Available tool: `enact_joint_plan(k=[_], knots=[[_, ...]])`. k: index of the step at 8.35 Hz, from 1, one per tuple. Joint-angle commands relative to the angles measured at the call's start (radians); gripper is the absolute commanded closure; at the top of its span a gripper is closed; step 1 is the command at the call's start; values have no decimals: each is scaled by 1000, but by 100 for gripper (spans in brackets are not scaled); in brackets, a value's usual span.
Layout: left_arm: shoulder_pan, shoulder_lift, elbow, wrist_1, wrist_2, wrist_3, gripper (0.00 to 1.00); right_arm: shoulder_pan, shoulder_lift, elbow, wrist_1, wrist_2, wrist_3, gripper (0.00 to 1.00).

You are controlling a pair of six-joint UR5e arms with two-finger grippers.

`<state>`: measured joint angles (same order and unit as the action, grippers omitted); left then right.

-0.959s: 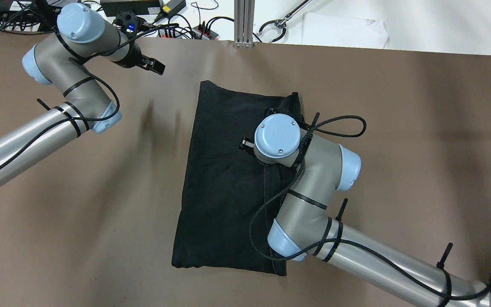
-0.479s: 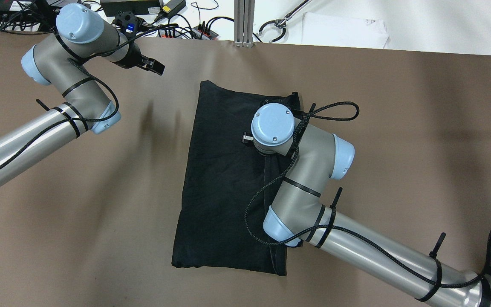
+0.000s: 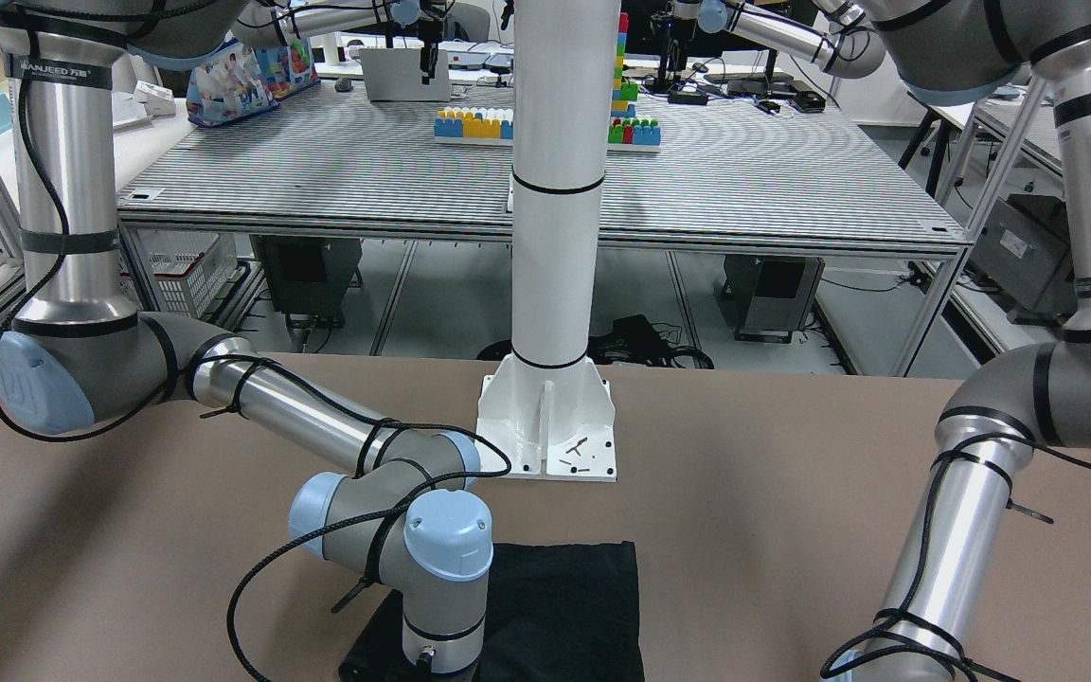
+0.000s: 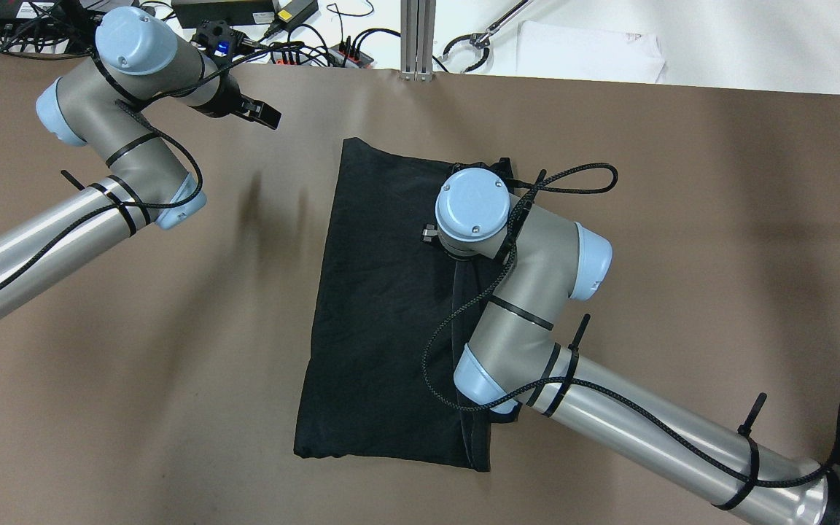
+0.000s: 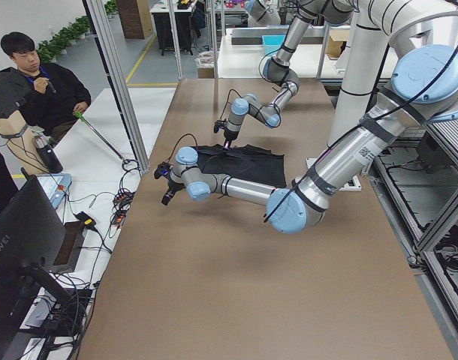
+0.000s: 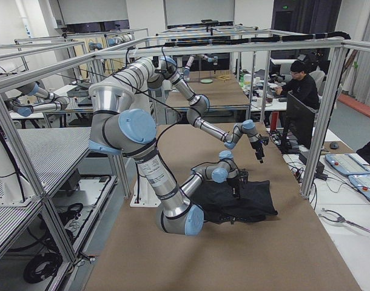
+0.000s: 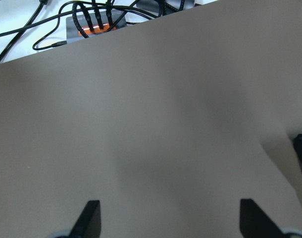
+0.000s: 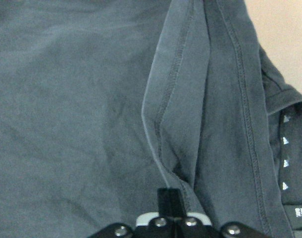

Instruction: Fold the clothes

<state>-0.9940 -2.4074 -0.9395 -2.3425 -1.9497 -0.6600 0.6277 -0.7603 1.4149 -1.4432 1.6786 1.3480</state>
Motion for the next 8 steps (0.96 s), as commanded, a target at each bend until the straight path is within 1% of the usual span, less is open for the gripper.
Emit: enact_joint_plan(k=[1, 2, 3, 4, 5, 6, 7, 8], knots=[[0, 1, 1, 0, 0, 0, 0, 21, -14, 7, 1, 18, -13, 100], [0, 1, 1, 0, 0, 0, 0, 24, -71, 40, 3, 45, -44, 100], [0, 1, 1, 0, 0, 0, 0, 30, -144, 106, 12, 46, -102, 100], [0, 1, -1, 0, 0, 0, 0, 30, -218, 151, 39, 46, -137, 100], [0, 1, -1, 0, 0, -1, 0, 29, -269, 168, 85, 47, -151, 100], [0, 1, 1, 0, 0, 0, 0, 29, -293, 174, 118, 47, -158, 100], [0, 1, 1, 0, 0, 0, 0, 27, -297, 177, 121, 47, -158, 100], [0, 1, -1, 0, 0, 0, 0, 27, -297, 177, 122, 46, -156, 58]])
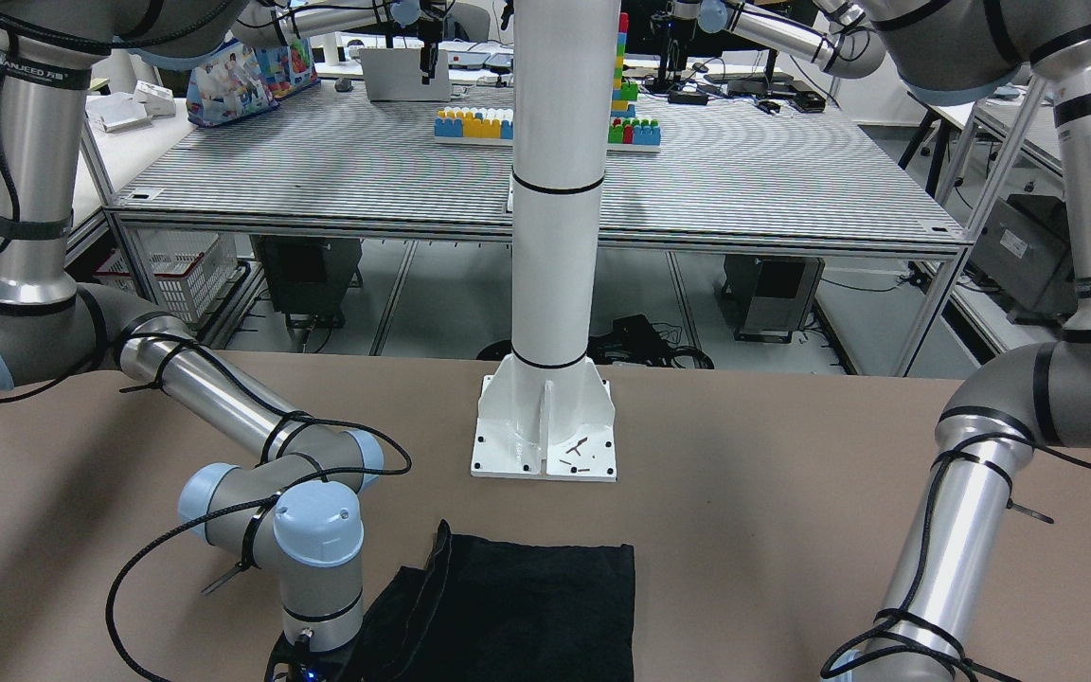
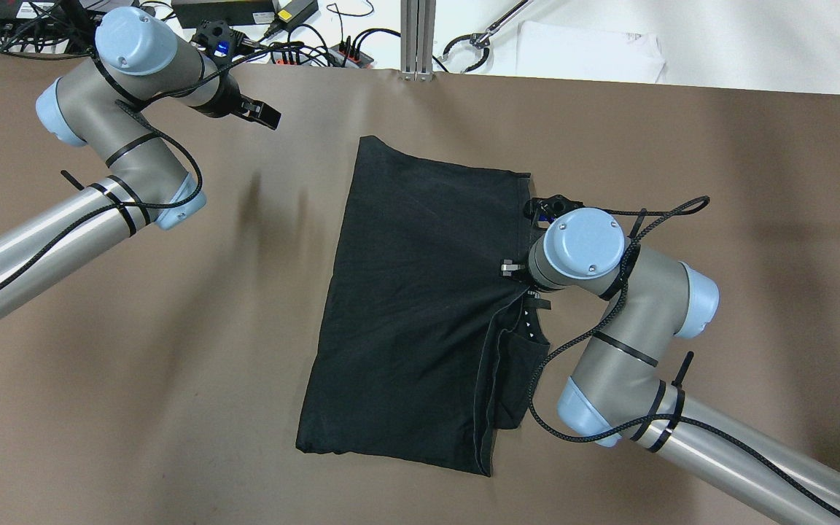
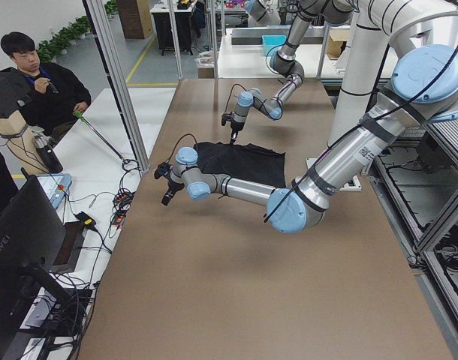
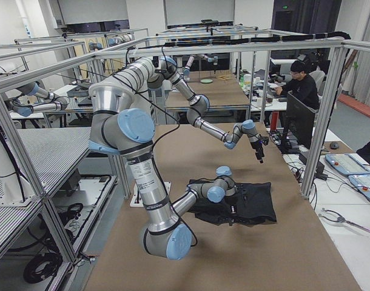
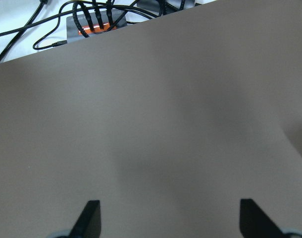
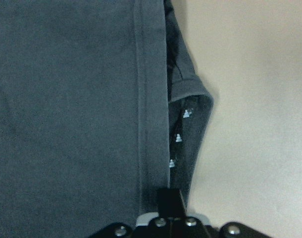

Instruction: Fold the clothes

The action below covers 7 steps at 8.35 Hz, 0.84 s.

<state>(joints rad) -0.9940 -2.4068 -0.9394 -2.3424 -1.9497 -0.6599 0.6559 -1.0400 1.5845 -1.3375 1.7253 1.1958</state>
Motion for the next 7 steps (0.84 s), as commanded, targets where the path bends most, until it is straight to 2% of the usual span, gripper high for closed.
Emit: enact_joint_plan(k=[1, 2, 3, 5, 7], knots=[[0, 2, -1, 0, 0, 0, 0, -1, -8, 8, 15, -1, -2, 7], [2, 2, -1, 0, 0, 0, 0, 2, 29, 8, 9, 3, 11, 6], [0, 2, -1, 0, 0, 0, 0, 7, 84, 8, -2, 49, 71, 6], [2, 0, -1, 0, 0, 0, 0, -5, 158, 3, -43, 65, 340, 7], [2, 2, -1, 0, 0, 0, 0, -73, 163, 11, -72, 60, 464, 8]])
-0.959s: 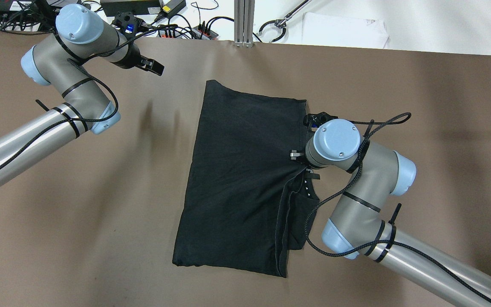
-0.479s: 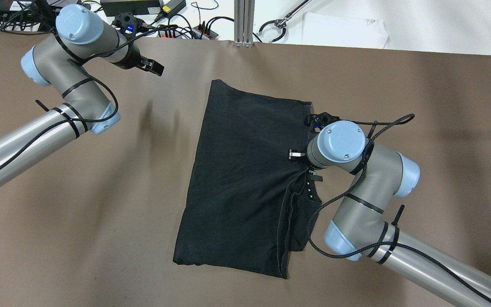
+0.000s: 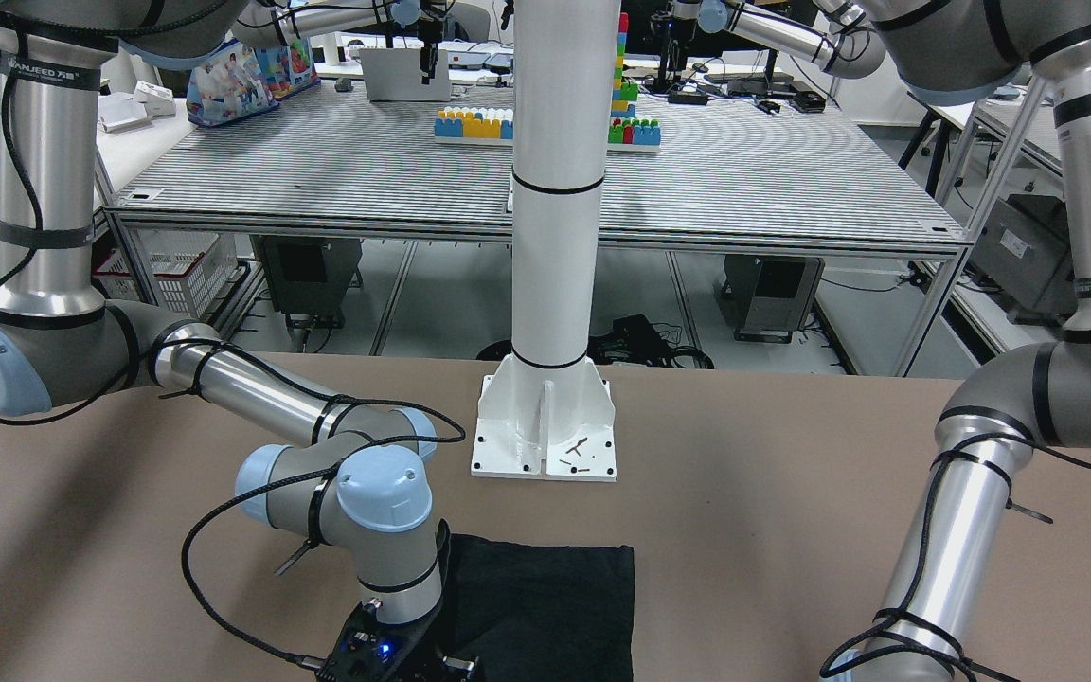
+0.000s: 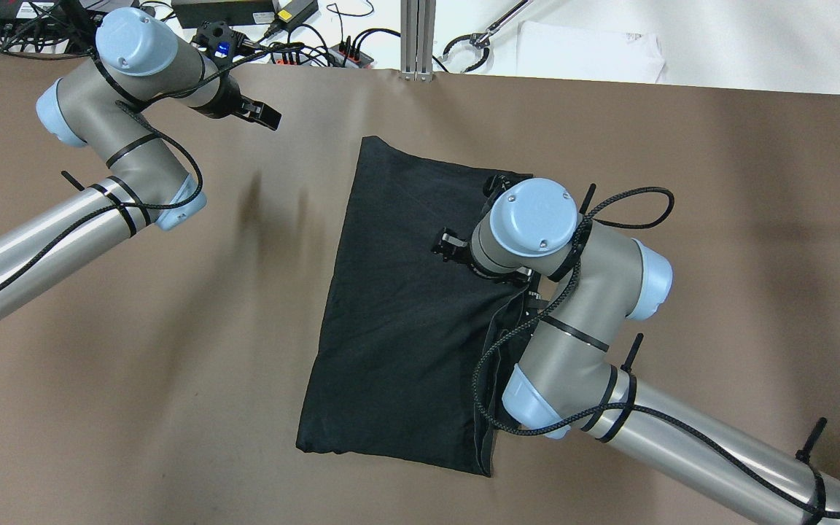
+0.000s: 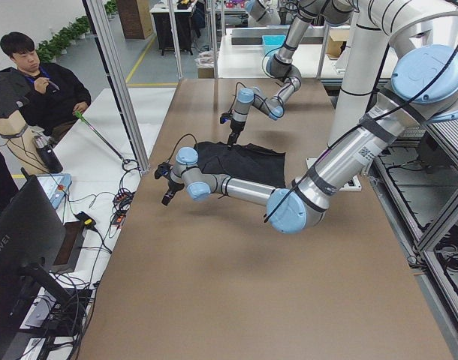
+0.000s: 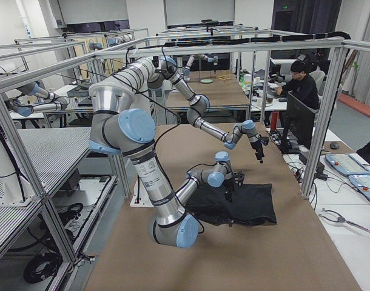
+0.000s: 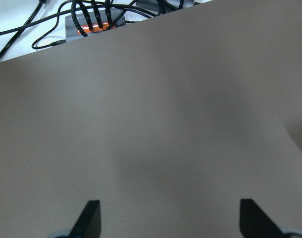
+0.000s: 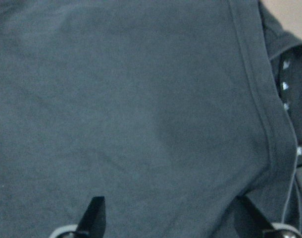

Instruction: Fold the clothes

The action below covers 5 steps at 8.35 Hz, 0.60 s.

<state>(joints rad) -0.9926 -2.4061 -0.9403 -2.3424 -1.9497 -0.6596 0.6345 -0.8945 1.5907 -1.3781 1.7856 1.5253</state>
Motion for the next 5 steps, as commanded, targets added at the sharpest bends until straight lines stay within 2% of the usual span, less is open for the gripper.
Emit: enact_joint_plan(k=[1, 3, 5], knots=[[2, 1, 0, 0, 0, 0, 0, -74, 16, 23, -86, 0, 136, 8], [19, -1, 2, 0, 3, 0, 0, -119, 6, 99, -252, 6, 124, 7], [19, -1, 2, -1, 3, 0, 0, -191, 12, 101, -286, -34, 160, 8]])
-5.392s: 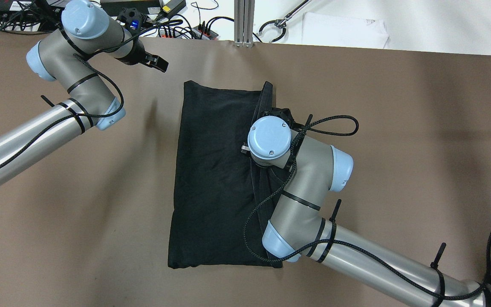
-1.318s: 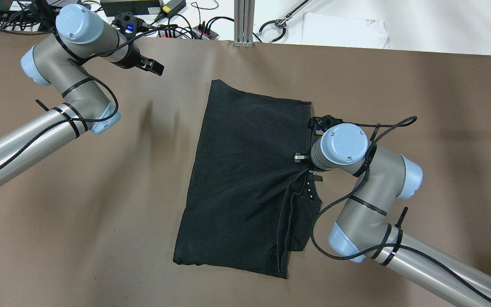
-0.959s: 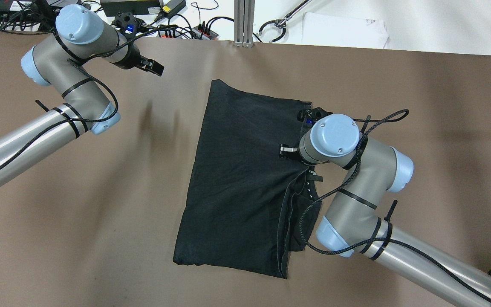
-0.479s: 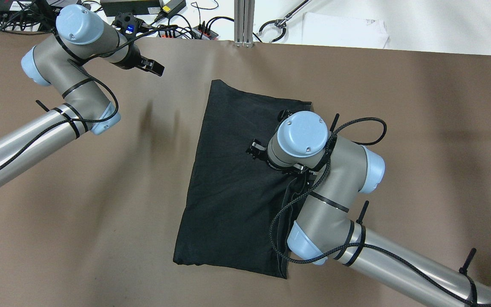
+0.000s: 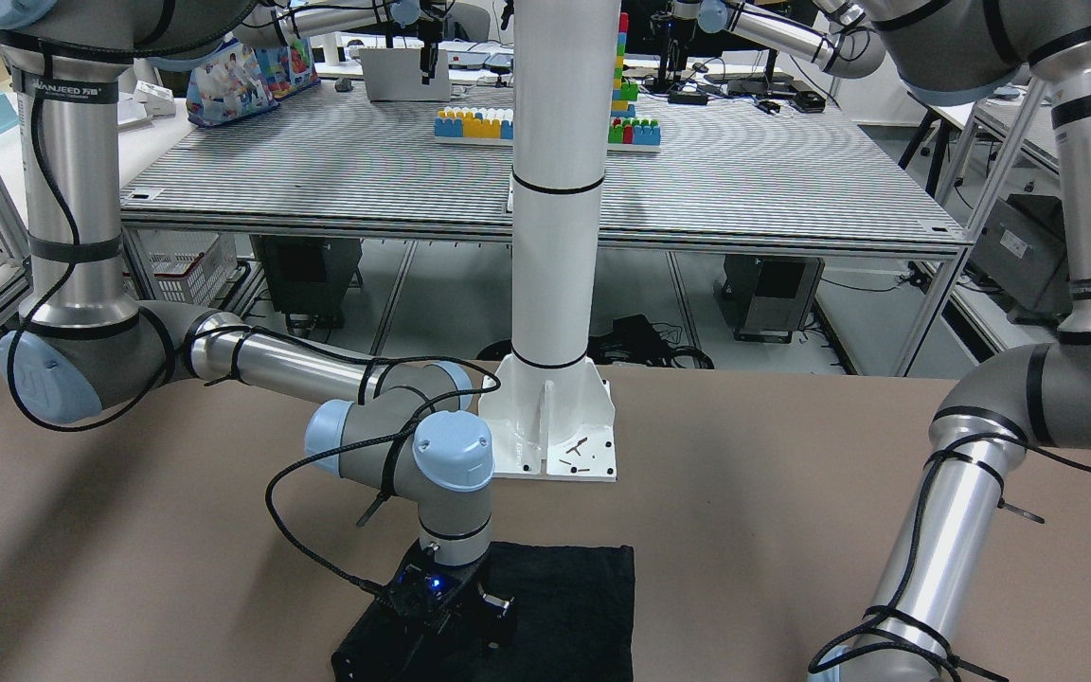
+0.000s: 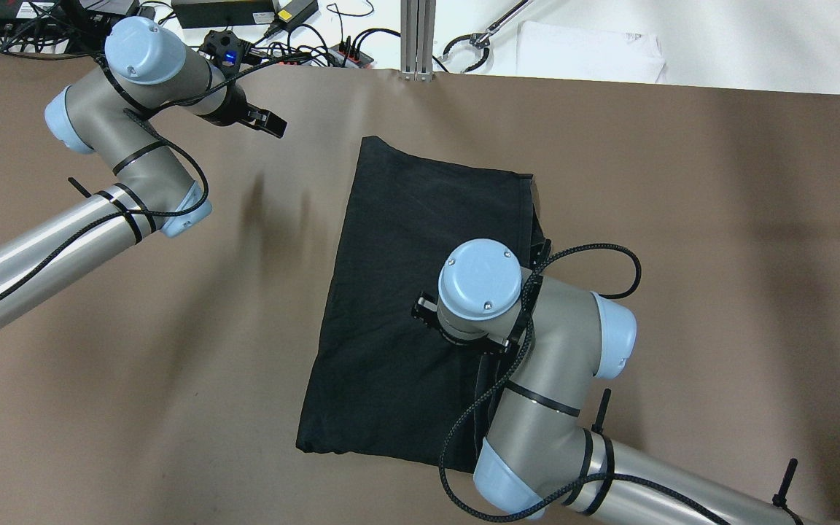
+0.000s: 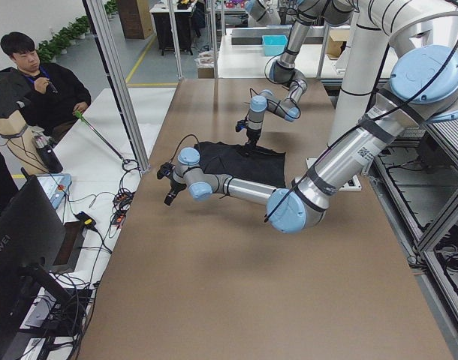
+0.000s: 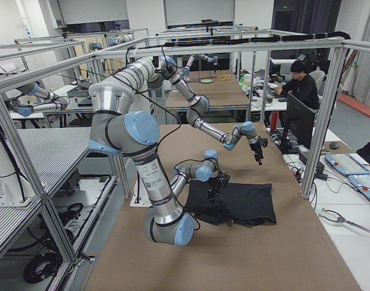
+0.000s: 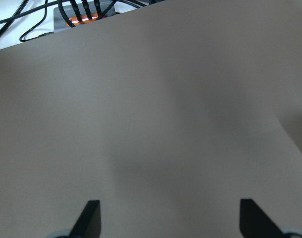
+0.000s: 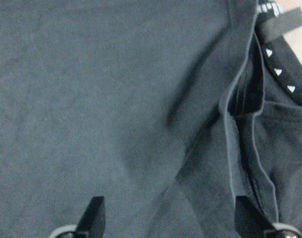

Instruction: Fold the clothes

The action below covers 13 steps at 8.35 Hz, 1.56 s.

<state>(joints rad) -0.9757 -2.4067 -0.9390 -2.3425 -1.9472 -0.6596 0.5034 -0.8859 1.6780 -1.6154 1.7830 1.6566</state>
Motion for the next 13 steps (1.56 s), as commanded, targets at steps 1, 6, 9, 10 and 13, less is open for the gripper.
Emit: enact_joint_plan(k=[1, 6, 9, 10, 13], knots=[[2, 0, 0, -1, -1, 0, 0, -65, 11, 11, -46, -37, 73, 8], [0, -2, -1, -1, -1, -2, 0, -105, -39, -75, 207, -142, 100, 9], [2, -2, 0, -1, -1, 0, 0, -74, -114, 1, 200, -116, 28, 7], [2, -2, 0, 0, -1, 0, 0, -69, -219, 116, 198, -108, -25, 7], [0, -2, 0, -1, -1, 0, 0, -75, -353, 193, 201, -117, -40, 7]])
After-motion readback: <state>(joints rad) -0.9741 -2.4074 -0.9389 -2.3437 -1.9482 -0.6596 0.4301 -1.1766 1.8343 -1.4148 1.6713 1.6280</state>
